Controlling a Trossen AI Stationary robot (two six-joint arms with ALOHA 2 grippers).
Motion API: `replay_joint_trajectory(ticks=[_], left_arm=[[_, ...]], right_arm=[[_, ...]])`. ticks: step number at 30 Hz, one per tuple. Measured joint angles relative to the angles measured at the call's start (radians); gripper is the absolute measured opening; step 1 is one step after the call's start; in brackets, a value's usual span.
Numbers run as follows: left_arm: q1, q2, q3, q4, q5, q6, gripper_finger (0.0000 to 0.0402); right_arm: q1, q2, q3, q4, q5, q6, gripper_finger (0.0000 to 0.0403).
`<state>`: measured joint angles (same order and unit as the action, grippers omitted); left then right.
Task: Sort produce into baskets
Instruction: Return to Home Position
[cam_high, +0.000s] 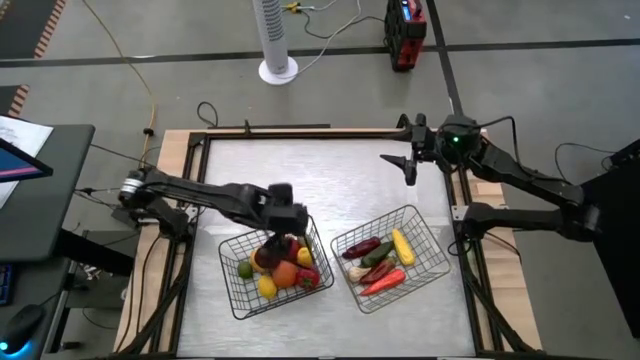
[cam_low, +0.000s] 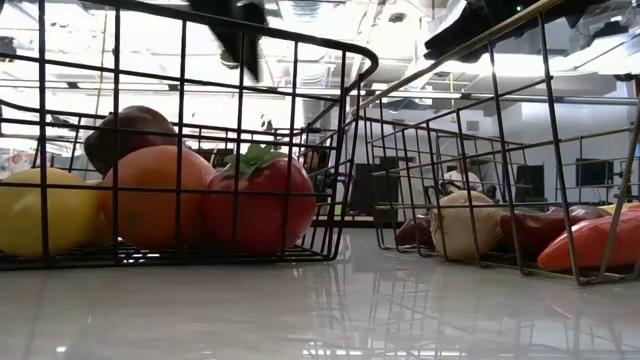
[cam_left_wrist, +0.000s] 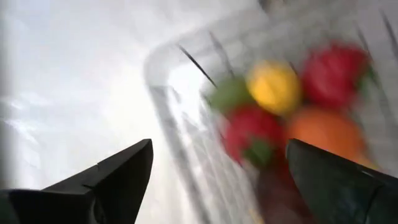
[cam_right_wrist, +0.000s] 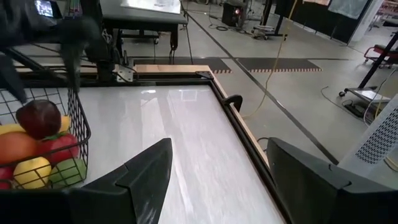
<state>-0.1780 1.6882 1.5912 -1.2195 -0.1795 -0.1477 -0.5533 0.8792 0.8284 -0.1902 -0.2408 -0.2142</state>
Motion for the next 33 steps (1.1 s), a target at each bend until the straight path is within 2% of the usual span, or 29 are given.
replay_joint_trajectory(ticks=[3,6,12,17,23,33], left_arm=[[-0.003,-0.095,-0.076,0.202,-0.147,0.064,0.0348],[0.003,-0.216,-0.224,0.442,-0.181,0.114,0.0341],[0.052,-0.471,-0.588,0.862,-0.288,0.194,0.0328],[0.063,-0.687,-0.861,1.115,-0.319,0.271,0.0315],[0.063,-0.943,-1.108,1.293,-0.357,0.293,0.0294],[0.063,-1.323,-1.372,1.407,-0.367,0.277,0.027]], right_arm=[[-0.018,-0.005,-0.005,0.003,-0.03,0.0,0.0292],[-0.044,-0.027,-0.056,0.075,-0.072,0.001,0.0292],[-0.143,-0.112,-0.144,0.236,-0.075,0.086,0.0292],[-0.203,-0.227,-0.208,0.241,-0.094,0.156,0.0292],[-0.255,-0.38,-0.305,0.241,-0.094,0.207,0.0292],[-0.313,-0.566,-0.466,0.139,-0.094,0.32,0.0292]])
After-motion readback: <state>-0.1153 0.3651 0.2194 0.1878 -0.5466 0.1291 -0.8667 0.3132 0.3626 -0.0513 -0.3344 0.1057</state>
